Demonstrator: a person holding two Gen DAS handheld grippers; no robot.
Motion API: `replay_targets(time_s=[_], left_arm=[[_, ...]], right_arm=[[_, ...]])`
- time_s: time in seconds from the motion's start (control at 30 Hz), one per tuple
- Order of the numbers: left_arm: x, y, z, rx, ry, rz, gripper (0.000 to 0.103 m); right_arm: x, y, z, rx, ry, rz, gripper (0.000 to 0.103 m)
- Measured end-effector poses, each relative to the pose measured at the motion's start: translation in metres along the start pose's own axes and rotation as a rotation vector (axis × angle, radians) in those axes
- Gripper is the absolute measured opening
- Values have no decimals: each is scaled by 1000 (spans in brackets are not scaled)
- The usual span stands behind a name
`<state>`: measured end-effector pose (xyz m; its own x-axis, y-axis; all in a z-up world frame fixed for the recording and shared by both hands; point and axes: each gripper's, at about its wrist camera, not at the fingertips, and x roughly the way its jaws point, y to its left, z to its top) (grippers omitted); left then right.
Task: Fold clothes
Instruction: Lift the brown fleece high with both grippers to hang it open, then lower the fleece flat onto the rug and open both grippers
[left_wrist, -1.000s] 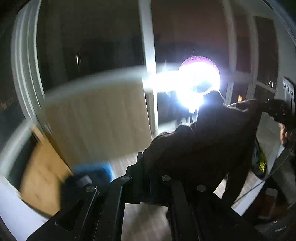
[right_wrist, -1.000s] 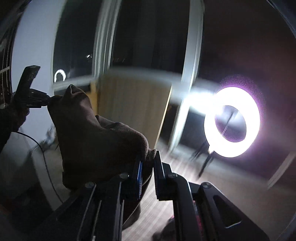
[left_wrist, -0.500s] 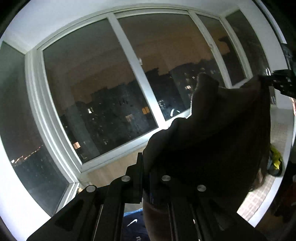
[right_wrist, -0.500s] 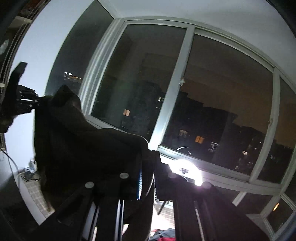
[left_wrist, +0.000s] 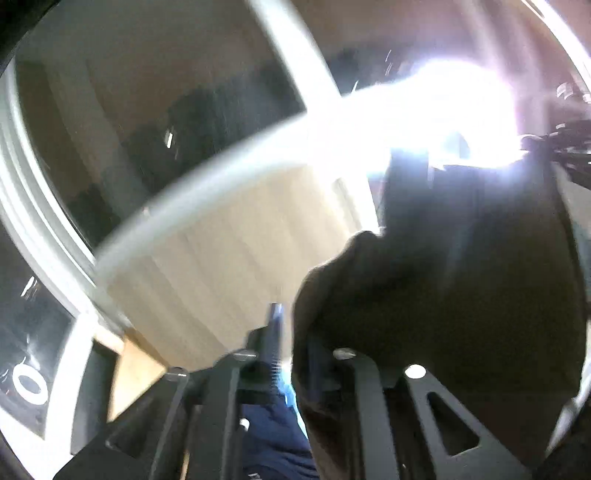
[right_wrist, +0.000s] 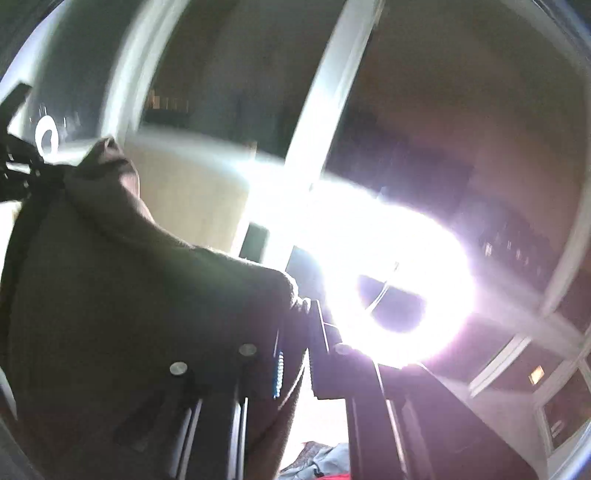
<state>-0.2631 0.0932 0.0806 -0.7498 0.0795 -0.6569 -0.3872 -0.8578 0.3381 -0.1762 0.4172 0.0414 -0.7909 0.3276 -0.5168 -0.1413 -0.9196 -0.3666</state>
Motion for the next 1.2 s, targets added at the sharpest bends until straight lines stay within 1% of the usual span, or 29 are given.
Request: replay_targets(time_s=[0.03,0.07,0.1,0.13,0.17,0.2,0.23,0.27,0.3,0.33,0.37,0.4,0.47,0.53,0.57,0.67,0.7,0.77,0.8,0.83,0.87,0.9,0.93,0.97,1.03,1.1,1.13,1.2], left_arm=[[36,-2,-1,-13,60,4,21],[73,-5,-3,-27,120,7,21],[109,-7,-4,-40,181,11,20],[130,-9,-14,-40,216,23,16],[133,-10,-29,-29,229,25,17],[131,-10,-42,-16,238,17,17],[128,-10,-55,-3,246,9,18],[126,-9,-68,10,255,1,19],[120,-5,-89,5,271,-16,24],[110,-2,-114,-15,292,-40,27],[102,-2,-137,-38,316,-68,28],[95,-5,-159,-63,343,-98,28],[76,-22,-215,-116,422,-171,28],[67,-41,-272,-160,512,-227,28],[64,-49,-294,-177,550,-250,28],[60,-73,-347,-219,638,-322,28],[61,-80,-361,-226,656,-333,28],[66,-90,-373,-224,662,-340,28],[65,-91,-372,-223,645,-348,27],[64,-92,-370,-222,621,-358,9],[62,-92,-368,-222,604,-363,1],[60,-92,-365,-221,593,-366,0],[55,-90,-361,-216,576,-363,0],[47,-87,-356,-209,556,-357,0],[29,-76,-346,-203,511,-332,0],[8,-55,-337,-214,464,-274,0],[0,-43,-337,-211,455,-213,0],[-16,-16,-342,-201,440,-58,0]], right_arm=[[40,8,-7,-24,62,-27,22],[79,17,-19,-47,136,-51,24],[103,20,-30,-47,190,-54,24],[112,21,-43,-28,217,-21,24],[118,21,-57,-5,241,19,27],[124,20,-70,17,264,59,31],[119,23,-87,25,288,91,36],[113,26,-105,30,312,123,48],[107,29,-123,36,335,155,62],[100,26,-150,45,372,171,64],[90,31,-180,66,425,199,65],[83,37,-203,103,465,235,65],[58,42,-254,232,547,321,65],[43,61,-293,329,613,382,65],[38,74,-311,363,638,396,65],[18,95,-335,394,679,413,65],[15,100,-338,393,686,407,65],[12,108,-344,386,698,390,65],[12,110,-347,372,703,379,65],[12,112,-348,369,700,391,64],[12,114,-350,368,696,406,51],[12,113,-351,377,689,421,13],[10,110,-351,391,682,427,5],[8,106,-350,407,676,432,5],[-7,94,-342,415,629,412,5],[-32,75,-332,405,568,355,4],[-33,61,-322,390,553,283,4],[-33,32,-300,356,526,126,5]])
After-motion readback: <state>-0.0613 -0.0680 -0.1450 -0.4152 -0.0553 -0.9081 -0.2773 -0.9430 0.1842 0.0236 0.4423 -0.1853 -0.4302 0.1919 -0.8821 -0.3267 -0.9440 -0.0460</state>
